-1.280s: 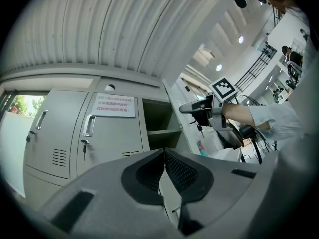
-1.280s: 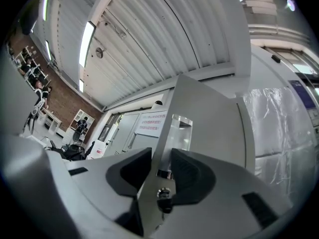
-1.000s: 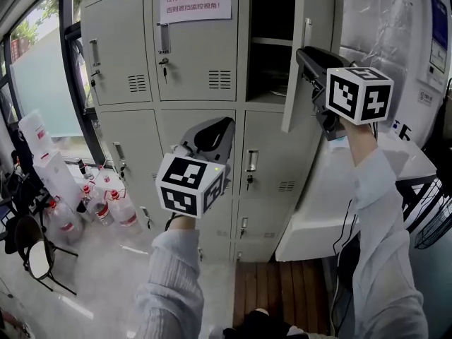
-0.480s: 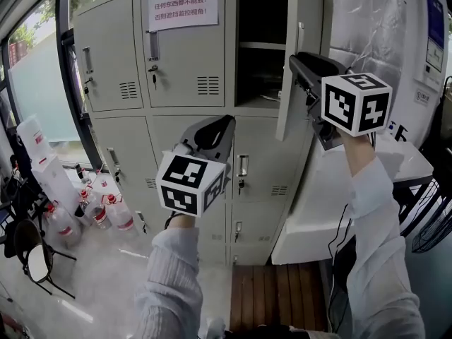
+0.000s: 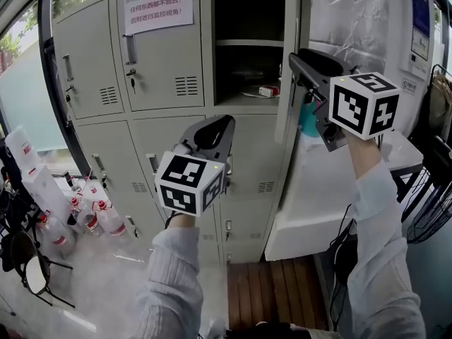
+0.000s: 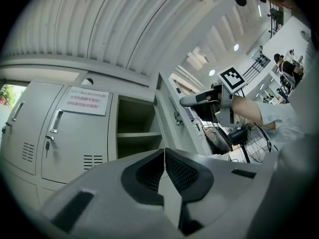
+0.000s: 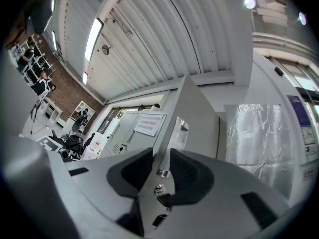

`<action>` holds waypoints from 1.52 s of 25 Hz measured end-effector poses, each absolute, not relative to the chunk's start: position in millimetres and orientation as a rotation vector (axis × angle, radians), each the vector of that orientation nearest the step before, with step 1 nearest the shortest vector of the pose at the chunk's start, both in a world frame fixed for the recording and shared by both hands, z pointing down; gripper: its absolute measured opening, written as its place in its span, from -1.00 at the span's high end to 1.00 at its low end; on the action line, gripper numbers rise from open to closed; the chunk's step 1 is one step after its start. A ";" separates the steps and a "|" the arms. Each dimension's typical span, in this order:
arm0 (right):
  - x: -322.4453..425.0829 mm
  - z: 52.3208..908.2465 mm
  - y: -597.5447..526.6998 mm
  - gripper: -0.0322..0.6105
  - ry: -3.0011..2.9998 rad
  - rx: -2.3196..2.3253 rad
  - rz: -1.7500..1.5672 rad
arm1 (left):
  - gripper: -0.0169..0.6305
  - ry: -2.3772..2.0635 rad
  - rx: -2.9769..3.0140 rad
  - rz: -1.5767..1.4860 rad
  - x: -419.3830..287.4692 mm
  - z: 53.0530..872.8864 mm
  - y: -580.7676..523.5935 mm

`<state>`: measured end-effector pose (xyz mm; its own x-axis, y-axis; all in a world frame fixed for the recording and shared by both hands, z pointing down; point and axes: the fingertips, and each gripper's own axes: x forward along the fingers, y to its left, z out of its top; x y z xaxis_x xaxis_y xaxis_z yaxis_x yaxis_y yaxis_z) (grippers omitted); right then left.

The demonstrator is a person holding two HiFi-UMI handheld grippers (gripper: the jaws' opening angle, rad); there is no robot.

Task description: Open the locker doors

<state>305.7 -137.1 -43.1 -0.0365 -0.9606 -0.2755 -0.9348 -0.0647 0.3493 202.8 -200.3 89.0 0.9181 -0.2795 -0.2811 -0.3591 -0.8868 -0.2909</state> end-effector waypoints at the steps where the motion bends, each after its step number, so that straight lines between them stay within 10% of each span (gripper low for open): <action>1: 309.5 -43.6 -133.0 0.57 -2.117 2.146 -0.690 | 0.91 0.458 -2.739 0.331 205.9 88.6 -197.8; 38: 467.2 -41.0 -27.9 0.81 -2.011 2.474 -0.587 | 0.91 0.329 -2.779 0.271 292.1 107.4 -170.0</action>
<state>467.2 -27.9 -41.0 0.1670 -0.9262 -0.3380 -0.9626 -0.2273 0.1473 292.1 -170.0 107.4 0.9552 -0.1938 -0.2236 -0.2563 -0.9194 -0.2984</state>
